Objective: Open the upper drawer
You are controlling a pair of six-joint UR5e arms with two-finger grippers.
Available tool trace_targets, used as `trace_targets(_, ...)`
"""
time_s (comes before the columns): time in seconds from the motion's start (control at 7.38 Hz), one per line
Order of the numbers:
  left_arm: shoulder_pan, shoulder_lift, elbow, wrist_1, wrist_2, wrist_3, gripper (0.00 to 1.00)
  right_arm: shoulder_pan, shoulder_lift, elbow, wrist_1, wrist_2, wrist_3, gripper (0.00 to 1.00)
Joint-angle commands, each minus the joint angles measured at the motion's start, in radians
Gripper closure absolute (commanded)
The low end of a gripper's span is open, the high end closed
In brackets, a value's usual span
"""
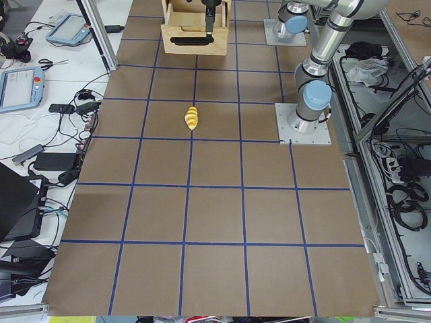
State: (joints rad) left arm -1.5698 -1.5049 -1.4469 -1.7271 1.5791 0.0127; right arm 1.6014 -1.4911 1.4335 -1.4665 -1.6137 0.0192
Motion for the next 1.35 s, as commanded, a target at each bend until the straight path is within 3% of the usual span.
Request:
trace_targets(0.0,0.052,-0.015,0.015,-0.023,-0.011,-0.023,0.0,0.0,0.0,-0.001,0.0,0.0,0.001,0.0)
trace_targets(0.27,0.103,-0.011,0.04,-0.043,-0.034,-0.025,0.0,0.0,0.0,-0.001,0.0,0.0,0.001,0.0)
trace_targets(0.41,0.096,-0.015,0.036,-0.048,0.007,-0.025,0.0,0.0,0.0,-0.001,0.0,0.0,-0.001,0.0)
trace_targets(1.22,0.051,-0.005,0.014,-0.005,0.009,-0.024,0.0,0.0,0.0,-0.001,0.0,0.0,0.001,0.0)
